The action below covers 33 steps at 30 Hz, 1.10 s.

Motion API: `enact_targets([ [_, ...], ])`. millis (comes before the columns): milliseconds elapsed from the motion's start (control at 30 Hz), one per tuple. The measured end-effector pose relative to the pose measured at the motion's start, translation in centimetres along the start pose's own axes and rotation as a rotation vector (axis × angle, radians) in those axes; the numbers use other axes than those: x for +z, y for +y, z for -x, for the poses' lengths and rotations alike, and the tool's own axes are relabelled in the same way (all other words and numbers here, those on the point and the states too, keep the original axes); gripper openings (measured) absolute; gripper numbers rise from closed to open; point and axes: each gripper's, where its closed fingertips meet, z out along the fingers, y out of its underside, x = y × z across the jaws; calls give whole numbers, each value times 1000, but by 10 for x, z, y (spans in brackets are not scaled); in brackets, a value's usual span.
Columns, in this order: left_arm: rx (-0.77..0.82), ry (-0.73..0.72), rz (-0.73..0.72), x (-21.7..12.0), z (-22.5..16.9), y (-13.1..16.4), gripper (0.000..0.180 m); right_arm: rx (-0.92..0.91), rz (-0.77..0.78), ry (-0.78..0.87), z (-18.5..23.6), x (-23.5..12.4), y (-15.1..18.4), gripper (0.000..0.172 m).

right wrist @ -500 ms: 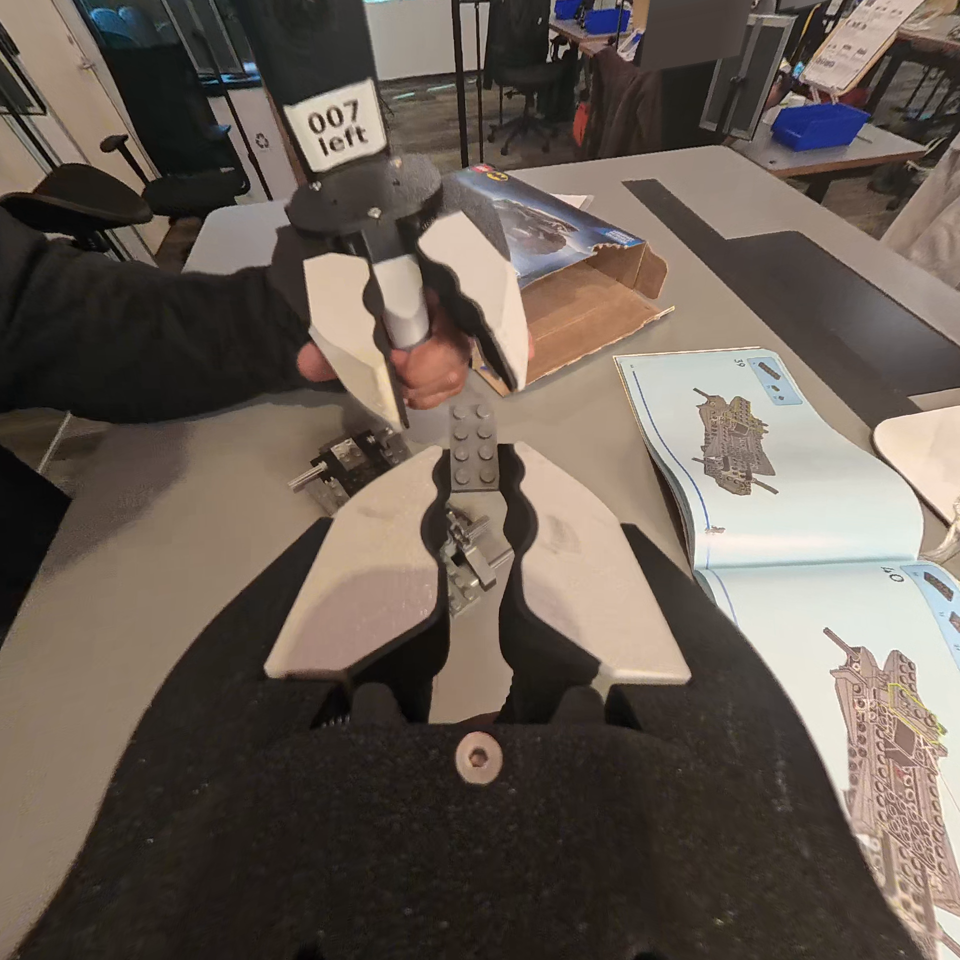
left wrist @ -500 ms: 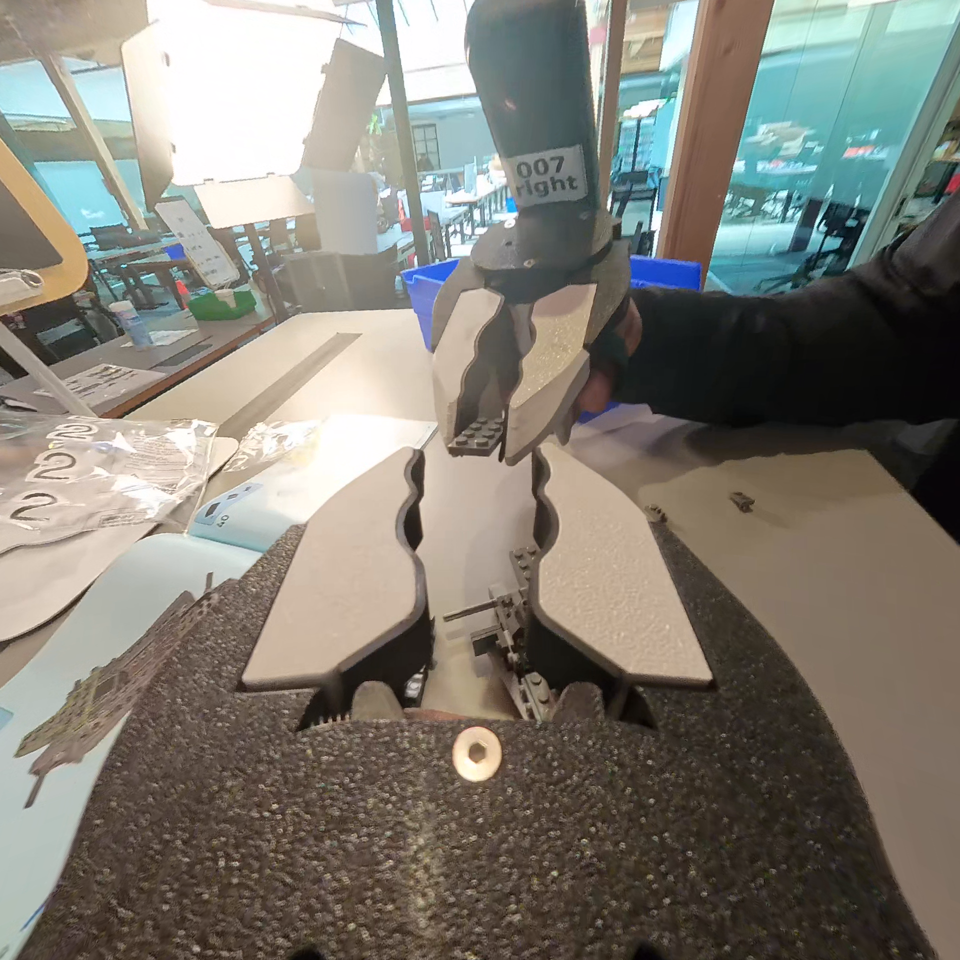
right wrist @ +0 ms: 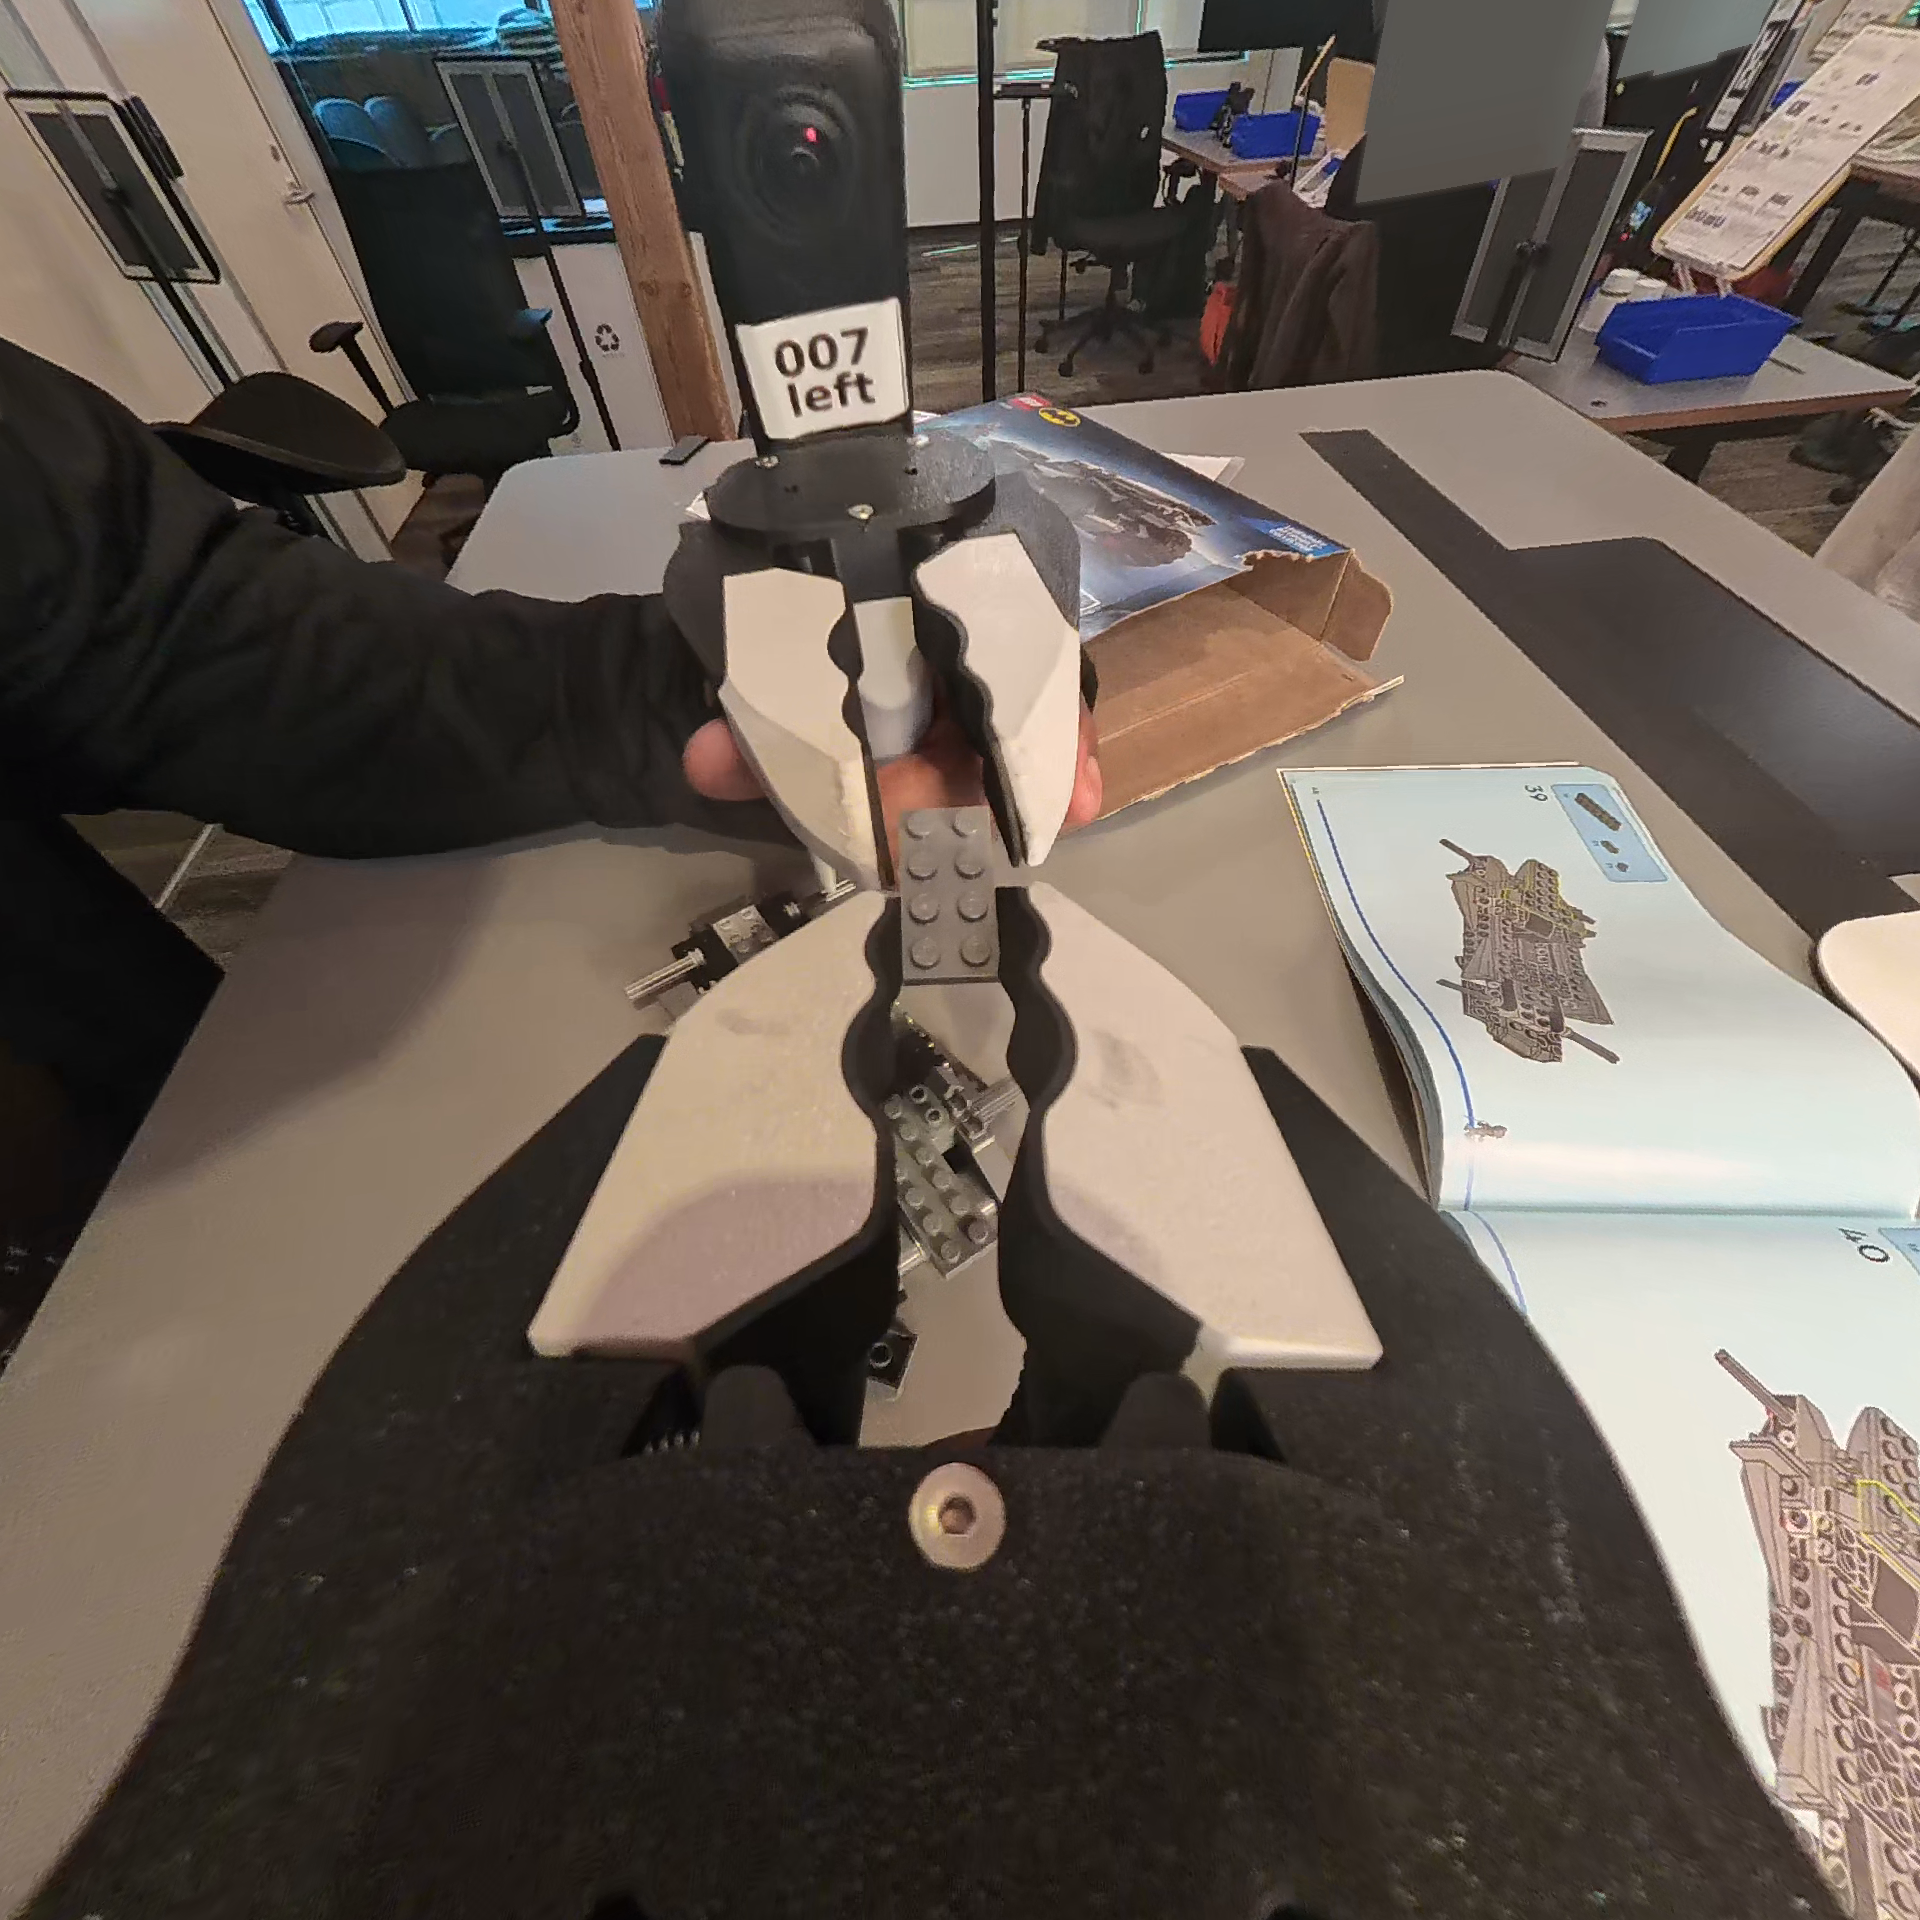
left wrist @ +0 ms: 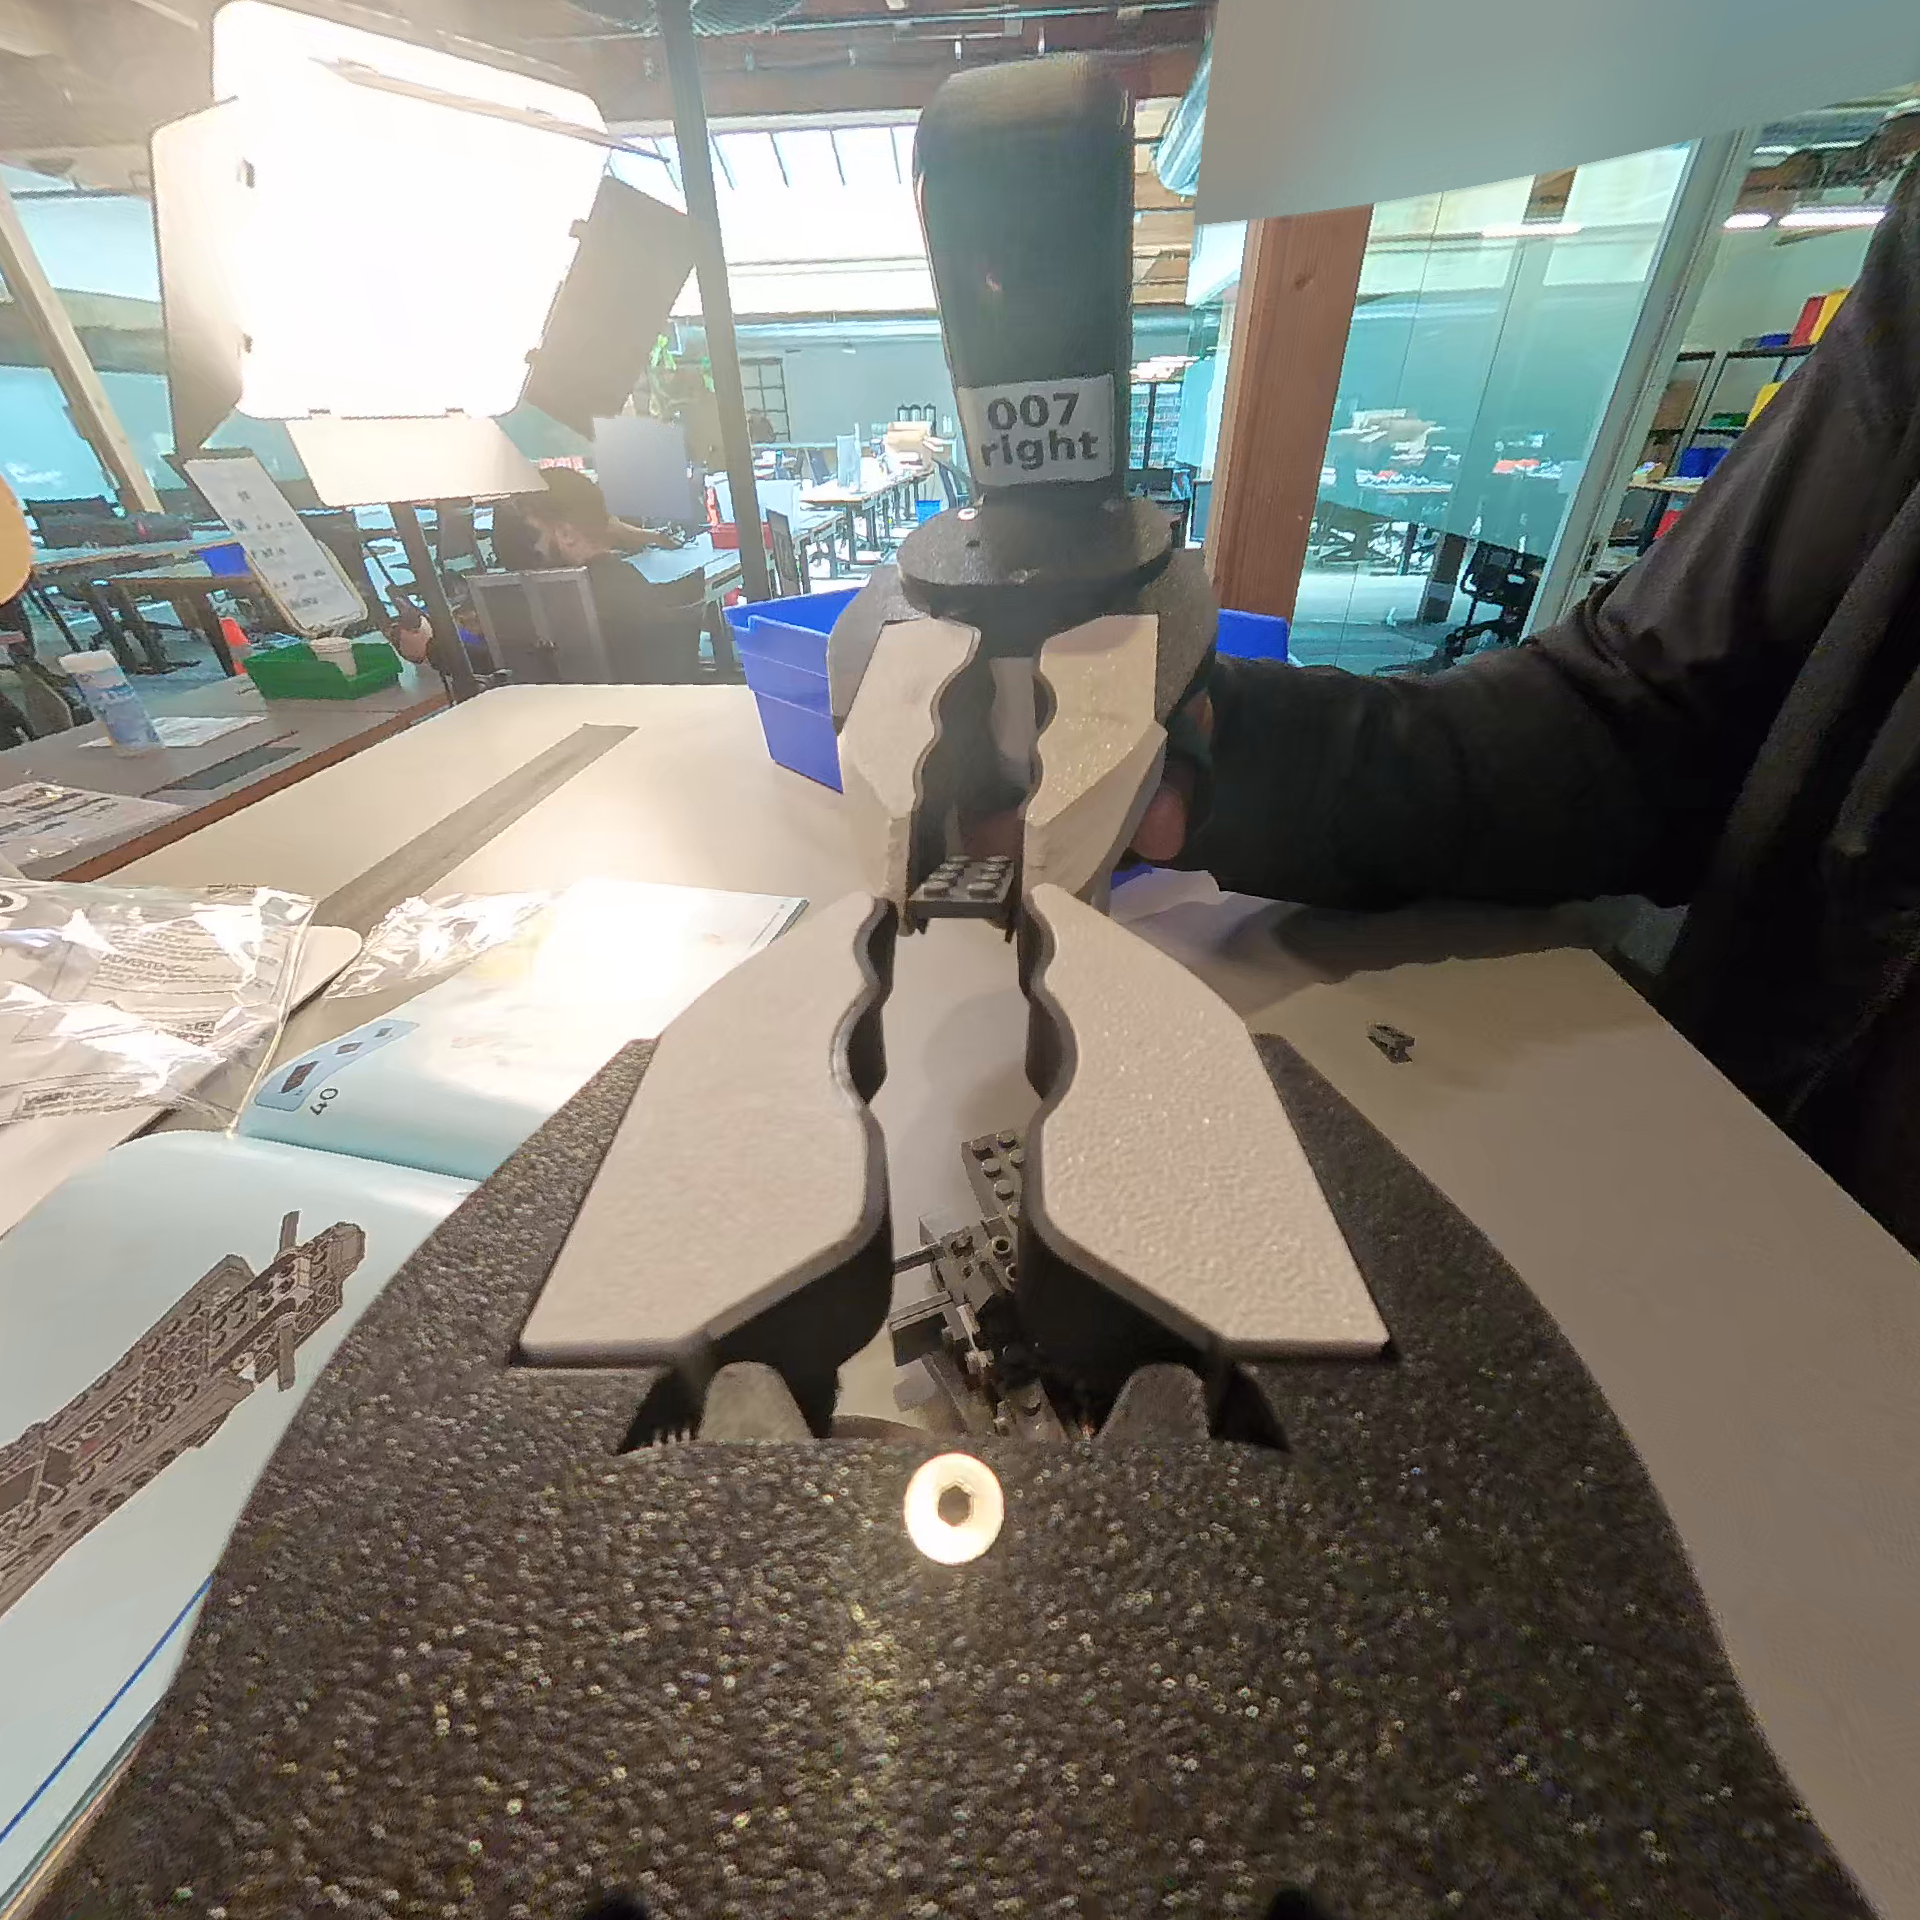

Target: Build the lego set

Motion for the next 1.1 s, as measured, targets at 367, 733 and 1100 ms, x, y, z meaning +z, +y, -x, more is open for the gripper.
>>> enact_targets([
  [367, -19, 16, -48, -1, -3, -7, 17, -12, -18, 15, 3, -1, -7, 18],
  [733, -36, -57, -209, -25, 13, -34, 16, 37, 14, 146, -17, -9, 5, 37],
  [1100, -412, -178, -645, -58, 56, -71, 16, -54, -18, 126, 4, 30, 3, 31],
])
